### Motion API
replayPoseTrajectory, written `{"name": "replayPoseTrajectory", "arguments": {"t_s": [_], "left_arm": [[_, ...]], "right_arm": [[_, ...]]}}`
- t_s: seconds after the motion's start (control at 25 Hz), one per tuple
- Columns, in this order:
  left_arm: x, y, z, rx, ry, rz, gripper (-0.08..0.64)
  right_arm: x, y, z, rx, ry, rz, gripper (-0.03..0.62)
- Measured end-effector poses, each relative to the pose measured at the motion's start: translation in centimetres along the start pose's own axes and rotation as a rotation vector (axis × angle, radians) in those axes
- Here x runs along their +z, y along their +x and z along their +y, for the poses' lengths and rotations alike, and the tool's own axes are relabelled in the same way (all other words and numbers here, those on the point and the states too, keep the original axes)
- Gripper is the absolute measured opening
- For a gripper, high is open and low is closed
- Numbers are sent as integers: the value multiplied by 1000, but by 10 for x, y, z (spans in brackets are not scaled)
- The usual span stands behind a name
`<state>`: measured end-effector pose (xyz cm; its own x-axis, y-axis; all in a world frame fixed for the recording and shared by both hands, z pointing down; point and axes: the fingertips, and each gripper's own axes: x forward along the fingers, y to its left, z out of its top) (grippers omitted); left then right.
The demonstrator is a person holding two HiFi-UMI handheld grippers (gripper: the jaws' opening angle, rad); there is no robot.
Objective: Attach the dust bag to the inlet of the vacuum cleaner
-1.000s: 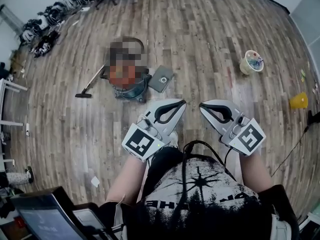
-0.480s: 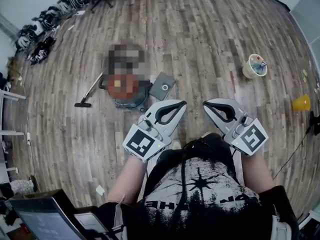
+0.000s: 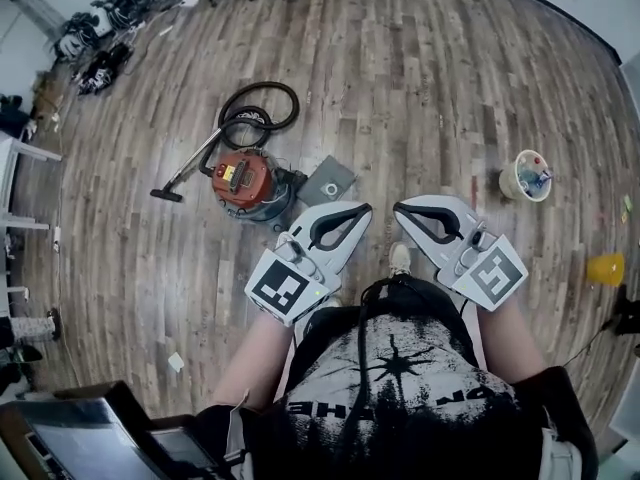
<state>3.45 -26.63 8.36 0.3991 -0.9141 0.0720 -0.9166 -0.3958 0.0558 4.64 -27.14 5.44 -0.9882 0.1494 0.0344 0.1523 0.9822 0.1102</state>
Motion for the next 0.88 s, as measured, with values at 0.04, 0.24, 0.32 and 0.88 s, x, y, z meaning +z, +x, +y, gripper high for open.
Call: {"name": "replayPoseTrajectory", "arguments": {"t_s": [0.04, 0.24, 0.32, 0.88], "left_arm": [[5, 14, 3, 18, 1, -12, 3], [20, 69, 25, 135, 5, -37, 3], [23, 78, 35, 201, -5, -41, 3], [29, -1, 86, 641, -60, -44, 3]], "right_arm": [[1, -2, -11, 31, -7, -2, 8], [-7, -5, -61, 188, -14, 15, 8], [-10, -3, -76, 246, -3, 9, 8], [2, 71, -65, 606, -14, -49, 8]]}}
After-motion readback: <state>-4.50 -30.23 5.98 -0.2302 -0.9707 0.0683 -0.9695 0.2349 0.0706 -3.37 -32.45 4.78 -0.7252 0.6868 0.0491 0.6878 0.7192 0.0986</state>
